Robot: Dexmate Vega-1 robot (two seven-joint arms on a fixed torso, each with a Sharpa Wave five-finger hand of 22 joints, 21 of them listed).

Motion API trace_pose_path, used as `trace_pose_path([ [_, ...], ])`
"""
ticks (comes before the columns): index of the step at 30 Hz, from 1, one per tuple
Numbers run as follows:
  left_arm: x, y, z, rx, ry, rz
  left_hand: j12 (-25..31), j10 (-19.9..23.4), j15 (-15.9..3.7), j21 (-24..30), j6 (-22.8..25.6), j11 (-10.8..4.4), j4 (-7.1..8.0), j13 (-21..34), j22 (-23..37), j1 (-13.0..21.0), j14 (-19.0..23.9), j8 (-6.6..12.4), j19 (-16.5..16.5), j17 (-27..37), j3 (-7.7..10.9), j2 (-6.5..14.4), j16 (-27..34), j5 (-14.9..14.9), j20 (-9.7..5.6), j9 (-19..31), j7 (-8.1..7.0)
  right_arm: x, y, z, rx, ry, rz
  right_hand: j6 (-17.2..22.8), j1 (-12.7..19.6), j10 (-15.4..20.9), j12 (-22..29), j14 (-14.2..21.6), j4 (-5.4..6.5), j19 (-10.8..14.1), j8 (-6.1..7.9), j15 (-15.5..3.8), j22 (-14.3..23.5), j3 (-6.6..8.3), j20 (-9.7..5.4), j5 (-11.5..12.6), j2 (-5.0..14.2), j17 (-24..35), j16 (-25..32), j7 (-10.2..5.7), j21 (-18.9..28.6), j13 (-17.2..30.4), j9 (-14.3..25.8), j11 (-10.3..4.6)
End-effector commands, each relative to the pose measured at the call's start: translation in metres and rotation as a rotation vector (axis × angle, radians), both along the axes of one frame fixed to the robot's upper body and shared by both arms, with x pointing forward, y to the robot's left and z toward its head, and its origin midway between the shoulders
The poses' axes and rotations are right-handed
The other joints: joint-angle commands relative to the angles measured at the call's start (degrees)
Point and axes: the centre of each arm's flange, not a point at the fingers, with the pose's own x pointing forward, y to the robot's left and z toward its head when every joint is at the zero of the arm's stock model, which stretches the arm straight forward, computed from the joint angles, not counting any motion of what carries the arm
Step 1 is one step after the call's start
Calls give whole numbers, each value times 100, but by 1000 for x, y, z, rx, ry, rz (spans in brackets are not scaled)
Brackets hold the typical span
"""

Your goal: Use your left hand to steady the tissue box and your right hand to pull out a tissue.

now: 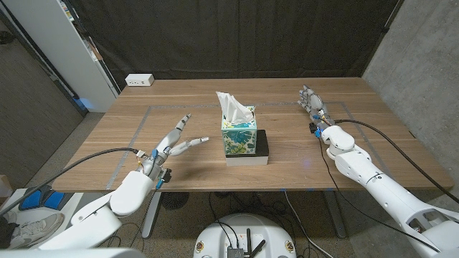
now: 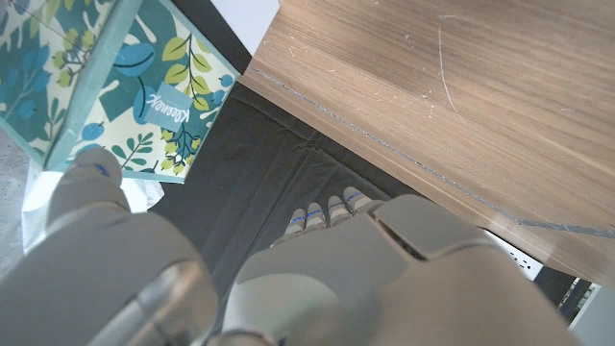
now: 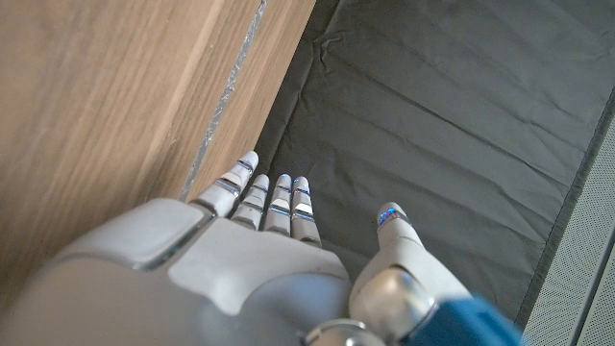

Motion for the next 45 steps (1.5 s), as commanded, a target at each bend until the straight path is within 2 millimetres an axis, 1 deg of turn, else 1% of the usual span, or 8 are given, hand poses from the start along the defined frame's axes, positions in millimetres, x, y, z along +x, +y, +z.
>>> trace_pose_path([
  [1, -1, 1, -2, 18, 10, -16, 34, -2306, 1, 30, -2921, -24, -9, 10, 27, 58, -1959, 48, -307, 15, -32, -2, 9, 40, -16, 10, -10, -2, 6, -1, 1, 1, 4, 9, -9, 21, 11, 15, -29, 22, 14, 44, 12, 16, 44, -12, 28, -6, 0, 33, 3, 7, 18, 29],
  [11, 4, 4, 7, 49, 6, -53, 106, -2086, -47, 86, -2729, -77, -10, 7, 24, 108, -1723, 123, -138, 13, -131, 3, 80, 85, -10, 9, -62, -7, 6, -5, 3, -3, -3, 10, -14, 31, 14, 19, -37, 25, 14, 46, 12, 14, 48, -12, 33, -11, 2, 39, 3, 7, 18, 34],
  [15, 7, 5, 12, 57, 14, -80, 141, -1937, -85, 133, -2530, -100, -15, 4, 21, 153, -1529, 190, 31, 10, -211, -2, 118, 110, 0, 8, -79, -11, 5, -7, 3, -8, -8, 10, -16, 27, 12, 19, -40, 27, 14, 45, 12, 12, 48, -12, 35, -13, 2, 39, 3, 7, 18, 35],
  [18, 9, 4, 17, 75, 31, -108, 166, -1768, -155, 184, -2237, -160, -24, -5, 14, 218, -1288, 279, 257, 6, -315, -10, 147, 133, -9, 6, -151, -14, 5, -7, 9, -13, -10, 11, -17, 31, 13, 21, -42, 27, 14, 46, 12, 11, 49, -12, 35, -14, 3, 40, 3, 7, 18, 30],
  [33, 25, -10, 37, 186, 103, -216, 244, -1125, -223, 259, -1549, -214, -58, -26, -1, 507, -675, 427, 831, -7, -582, 13, 153, 154, -23, -5, -195, -24, 8, -4, -19, -35, -14, 14, -24, 44, 16, 24, -55, 32, 14, 55, 12, 5, 54, -13, 36, -22, 5, 40, 4, 7, 18, 29],
  [40, 30, -20, 44, 217, 106, -263, 240, -1027, -218, 255, -1426, -196, -66, -28, -2, 584, -529, 445, 912, -8, -635, 18, 159, 165, 5, -6, -184, -27, 9, -4, -33, -41, -18, 21, -28, 39, 13, 27, -61, 34, 16, 48, 12, 3, 56, -13, 39, -26, 6, 37, 4, 7, 18, 29],
  [42, 31, -24, 45, 228, 106, -273, 252, -928, -259, 263, -1332, -245, -71, -30, -3, 633, -421, 462, 990, -8, -669, 19, 167, 172, 8, -6, -219, -28, 8, -5, -32, -42, -21, 21, -28, 41, 14, 31, -65, 35, 16, 54, 12, 2, 56, -14, 39, -28, 8, 37, 4, 7, 18, 31],
  [45, 33, -28, 47, 239, 110, -292, 266, -797, -257, 257, -1201, -249, -73, -31, -3, 700, -351, 486, 1050, -8, -708, 33, 150, 184, 7, -6, -223, -30, 7, -5, -35, -46, -26, 23, -29, 40, 12, 29, -68, 37, 16, 44, 12, 2, 54, -14, 40, -30, 7, 34, 4, 7, 18, 27],
])
